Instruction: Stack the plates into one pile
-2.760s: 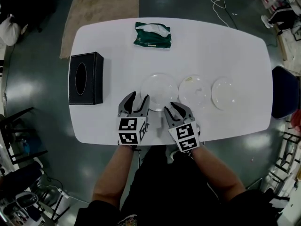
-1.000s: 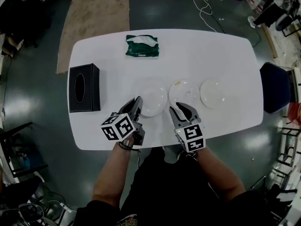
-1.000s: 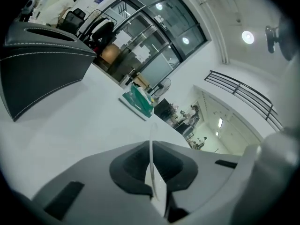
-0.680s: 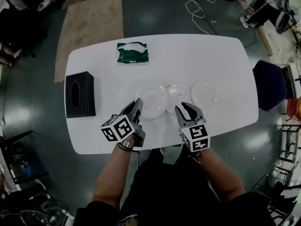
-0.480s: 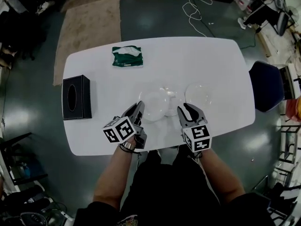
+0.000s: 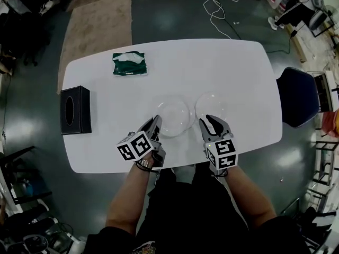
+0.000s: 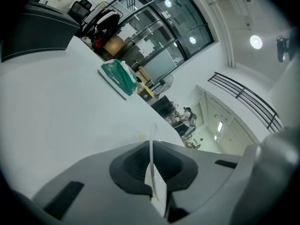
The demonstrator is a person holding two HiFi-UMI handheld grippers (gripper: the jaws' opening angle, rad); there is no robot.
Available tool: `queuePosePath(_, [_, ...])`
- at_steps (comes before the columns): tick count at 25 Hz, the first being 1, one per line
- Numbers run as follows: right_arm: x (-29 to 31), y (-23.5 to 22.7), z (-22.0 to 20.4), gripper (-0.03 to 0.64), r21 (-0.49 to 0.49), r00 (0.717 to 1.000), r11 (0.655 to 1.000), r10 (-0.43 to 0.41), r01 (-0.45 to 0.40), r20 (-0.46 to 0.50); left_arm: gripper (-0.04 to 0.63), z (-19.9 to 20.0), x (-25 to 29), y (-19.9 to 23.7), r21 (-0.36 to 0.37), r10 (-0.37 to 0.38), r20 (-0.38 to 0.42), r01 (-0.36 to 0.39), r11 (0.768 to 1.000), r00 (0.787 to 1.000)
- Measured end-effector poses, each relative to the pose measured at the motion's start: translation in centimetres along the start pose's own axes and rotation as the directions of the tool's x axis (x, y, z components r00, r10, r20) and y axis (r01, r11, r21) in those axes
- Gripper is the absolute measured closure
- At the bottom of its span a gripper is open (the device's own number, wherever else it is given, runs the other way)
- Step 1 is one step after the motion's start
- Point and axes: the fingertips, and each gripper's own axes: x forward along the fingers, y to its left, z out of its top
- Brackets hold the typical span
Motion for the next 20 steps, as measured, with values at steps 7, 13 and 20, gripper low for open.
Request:
queuePosePath(7, [-0.6,-2.6,-0.7,0.509,0.012,1.000,1.000,0.008,-0.008,-0.013,0.565,-1.1,2.2,-1.2,-0.036,-0.004,0.000,0.004,0.999,1.000])
queuePosePath(13, [-0.4,-4.3,-1.3,0.509,0.029,1.000,0.999,0.015,-0.015,-0.015,0.561,-1.2,3.2,-0.9,0.024,0.060,-0.008,-0.060,0.998,0.998])
queuePosePath(20, [0.1,-5.2,-1.4,0.509,0.039,0.999,0.999,0.035,-0.035,-0.011,0.535,-1.3,3.5,-0.3,0.189,0.189,-0.016,-0.183,0.965,0.982])
